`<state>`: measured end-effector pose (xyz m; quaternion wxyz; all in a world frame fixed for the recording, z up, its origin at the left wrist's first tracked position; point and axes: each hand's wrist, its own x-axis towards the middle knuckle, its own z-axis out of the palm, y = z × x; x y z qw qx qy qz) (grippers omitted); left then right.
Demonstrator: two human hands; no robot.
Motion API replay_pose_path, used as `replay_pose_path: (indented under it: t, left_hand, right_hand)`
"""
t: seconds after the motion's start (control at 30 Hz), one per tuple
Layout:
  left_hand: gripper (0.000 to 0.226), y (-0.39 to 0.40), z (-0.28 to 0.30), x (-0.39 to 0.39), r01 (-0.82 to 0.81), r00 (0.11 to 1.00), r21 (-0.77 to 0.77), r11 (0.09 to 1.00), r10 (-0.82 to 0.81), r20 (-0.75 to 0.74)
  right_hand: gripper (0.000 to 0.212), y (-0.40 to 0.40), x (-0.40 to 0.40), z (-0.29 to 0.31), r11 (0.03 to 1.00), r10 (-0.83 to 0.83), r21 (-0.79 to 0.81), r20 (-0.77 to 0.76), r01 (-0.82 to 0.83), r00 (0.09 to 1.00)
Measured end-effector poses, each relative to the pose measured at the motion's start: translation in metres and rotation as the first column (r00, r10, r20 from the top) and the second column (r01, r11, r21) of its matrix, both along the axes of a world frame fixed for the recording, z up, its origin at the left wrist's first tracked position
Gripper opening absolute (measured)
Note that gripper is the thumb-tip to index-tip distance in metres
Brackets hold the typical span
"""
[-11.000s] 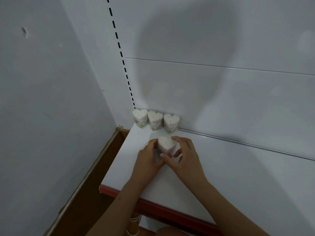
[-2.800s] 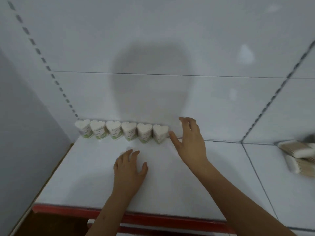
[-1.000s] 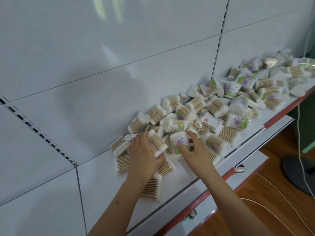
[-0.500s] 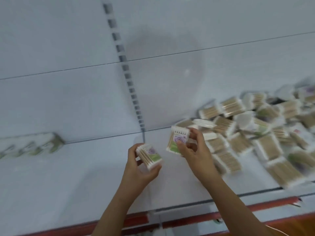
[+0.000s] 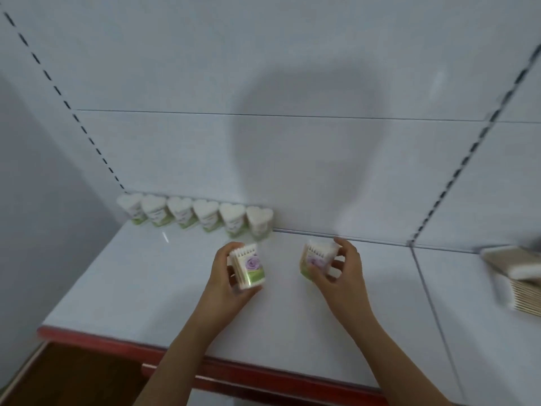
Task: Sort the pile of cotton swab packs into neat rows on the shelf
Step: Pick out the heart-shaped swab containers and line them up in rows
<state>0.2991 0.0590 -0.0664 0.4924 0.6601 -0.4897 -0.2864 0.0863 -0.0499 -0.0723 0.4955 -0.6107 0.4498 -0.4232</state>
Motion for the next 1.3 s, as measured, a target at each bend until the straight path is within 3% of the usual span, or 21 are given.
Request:
replay_pose_path:
  t: [0.17, 0.3, 0.43, 0.6, 0.73, 0.97, 1.03, 1.1, 1.13, 1.2, 1.3]
  left_hand:
    - [0.080, -0.005, -0.017, 0.062, 0.032, 0.978, -0.030, 0.999, -0.025, 0.206]
    - [0.092, -0.003, -0.022, 0.073, 0.106, 0.989, -0.029, 0.994, -0.102, 0.106]
    - [0.099, 0.002, -0.024, 0.070, 0.187, 0.976, -0.046, 0.981, -0.180, 0.121]
    - [0.070, -0.001, -0.020, 0.070, 0.163, 0.978, -0.088, 0.983, -0.149, 0.148]
    - [0.069, 0.000, -0.020, 0.071, 0.184, 0.967, -0.132, 0.974, -0.155, 0.201]
    - [0.090, -0.001, -0.023, 0.074, 0.174, 0.964, -0.035, 0.984, -0.163, 0.210]
    - [0.082, -0.003, -0.023, 0.074, 0.180, 0.963, -0.040, 0.983, -0.168, 0.212]
    - [0.070, -0.004, -0.022, 0.073, 0.186, 0.960, -0.040, 0.982, -0.172, 0.219]
    - [0.066, -0.005, -0.021, 0.073, 0.189, 0.959, -0.031, 0.981, -0.178, 0.219]
    - [0.060, -0.007, -0.021, 0.071, 0.193, 0.956, -0.021, 0.981, -0.183, 0.228]
    - [0.054, -0.014, -0.019, 0.062, 0.202, 0.947, -0.015, 0.979, -0.192, 0.257]
  right_hand:
    - [0.057, -0.008, 0.063, -0.012, 0.986, -0.111, -0.135, -0.101, 0.097, 0.989]
    - [0.059, -0.013, 0.074, -0.021, 0.966, -0.207, -0.199, -0.208, 0.166, 0.956]
    - [0.056, -0.014, 0.071, -0.027, 0.958, -0.235, -0.243, -0.344, 0.155, 0.909]
    - [0.048, -0.031, 0.082, -0.017, 0.960, -0.240, -0.216, -0.299, 0.179, 0.924]
    - [0.052, -0.039, 0.096, -0.011, 0.951, -0.277, -0.209, -0.237, 0.229, 0.931]
    - [0.056, -0.040, 0.100, -0.017, 0.964, -0.238, -0.191, -0.309, 0.185, 0.921]
    - [0.060, -0.029, 0.098, -0.007, 0.959, -0.263, -0.182, -0.272, 0.219, 0.926]
    - [0.053, -0.005, 0.096, 0.004, 0.922, -0.341, -0.272, -0.226, 0.278, 0.912]
    - [0.048, 0.011, 0.096, 0.009, 0.907, -0.341, -0.330, -0.210, 0.262, 0.916]
    - [0.050, 0.044, 0.099, 0.015, 0.931, -0.172, -0.357, -0.263, 0.069, 0.949]
    - [0.082, 0.065, 0.108, 0.006, 0.925, 0.033, -0.320, -0.468, -0.204, 0.883]
